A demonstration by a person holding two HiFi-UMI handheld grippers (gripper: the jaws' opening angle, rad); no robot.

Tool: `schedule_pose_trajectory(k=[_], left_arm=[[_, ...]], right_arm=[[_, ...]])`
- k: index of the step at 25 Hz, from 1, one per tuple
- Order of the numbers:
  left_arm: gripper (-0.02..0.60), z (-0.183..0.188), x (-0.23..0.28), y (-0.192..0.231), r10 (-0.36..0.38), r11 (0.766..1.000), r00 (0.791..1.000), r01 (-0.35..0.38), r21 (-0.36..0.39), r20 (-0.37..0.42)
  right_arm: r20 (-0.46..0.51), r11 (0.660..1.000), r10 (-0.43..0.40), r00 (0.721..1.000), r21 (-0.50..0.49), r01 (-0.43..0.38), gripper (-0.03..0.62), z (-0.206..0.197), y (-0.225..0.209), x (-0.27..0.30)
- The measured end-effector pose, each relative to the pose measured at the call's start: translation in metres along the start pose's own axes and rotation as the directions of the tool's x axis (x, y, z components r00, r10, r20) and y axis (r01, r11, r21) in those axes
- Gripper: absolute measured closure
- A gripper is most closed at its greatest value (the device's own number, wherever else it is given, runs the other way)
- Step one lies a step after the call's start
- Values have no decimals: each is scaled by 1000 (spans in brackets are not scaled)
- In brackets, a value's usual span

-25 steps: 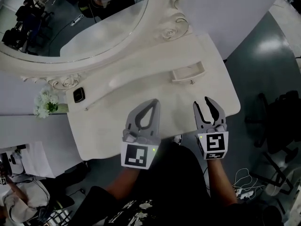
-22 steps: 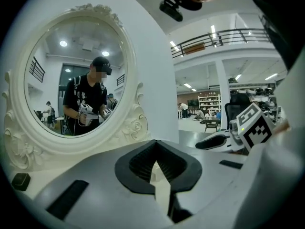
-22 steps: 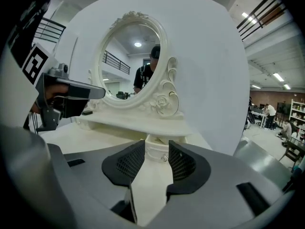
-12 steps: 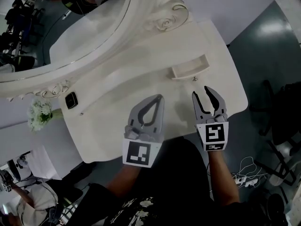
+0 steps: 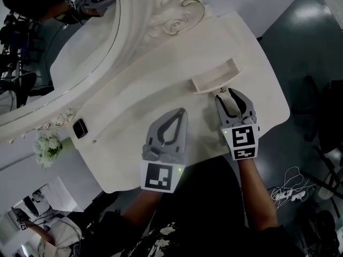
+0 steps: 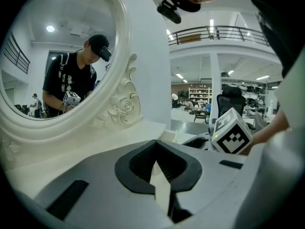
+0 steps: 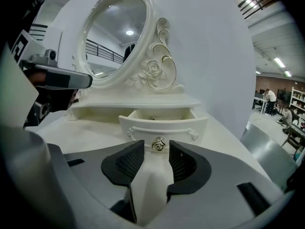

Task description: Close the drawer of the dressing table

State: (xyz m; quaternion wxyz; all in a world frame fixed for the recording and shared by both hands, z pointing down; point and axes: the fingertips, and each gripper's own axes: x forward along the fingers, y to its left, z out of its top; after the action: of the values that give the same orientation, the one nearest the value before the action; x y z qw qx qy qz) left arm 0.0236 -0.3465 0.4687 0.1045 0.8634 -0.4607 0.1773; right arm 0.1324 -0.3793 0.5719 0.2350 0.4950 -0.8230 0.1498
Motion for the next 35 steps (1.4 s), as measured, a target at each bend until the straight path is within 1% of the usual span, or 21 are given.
schedule_pose_trajectory(k=[3, 6, 7, 13, 16, 22, 25, 30, 35], left_arm=[[580, -5, 3, -1, -11, 1000, 1000, 11, -4, -18], [580, -9, 6, 0, -20, 1000, 1000, 19, -3, -24], [580, -9, 7, 0, -22, 1000, 999, 22, -3, -24], [580, -11, 9, 5, -22, 1000, 999, 22, -10, -34], [580, -14, 11, 7, -23, 1000, 999, 23, -9, -44], [580, -17, 13, 8, -25, 1000, 998, 25, -6, -52], [580, -17, 15, 11, -19, 1000, 998, 19, -13, -59], [580, -17, 17, 13, -19, 1000, 998, 18, -10, -53], [580, -20, 18, 15, -15, 1000, 998, 14, -4, -65]], right_arm=[[-16, 1000, -8, 1000, 2, 8, 447, -4, -1, 6], [-32, 1000, -15, 999, 3, 15, 494, -8, -2, 10], [-34, 1000, -17, 999, 6, 17, 497, -9, -2, 10], [-42, 1000, -26, 999, 13, 26, 500, -5, -7, 11], [-38, 1000, -18, 999, 6, 18, 500, 0, -6, 14], [-24, 1000, -20, 1000, 11, 21, 500, 5, -8, 19], [-18, 1000, -12, 1000, 4, 12, 500, 10, -10, 24], [-13, 1000, -5, 1000, -4, 5, 500, 15, -9, 33], [2, 1000, -2, 1000, -10, 2, 500, 21, -12, 42]])
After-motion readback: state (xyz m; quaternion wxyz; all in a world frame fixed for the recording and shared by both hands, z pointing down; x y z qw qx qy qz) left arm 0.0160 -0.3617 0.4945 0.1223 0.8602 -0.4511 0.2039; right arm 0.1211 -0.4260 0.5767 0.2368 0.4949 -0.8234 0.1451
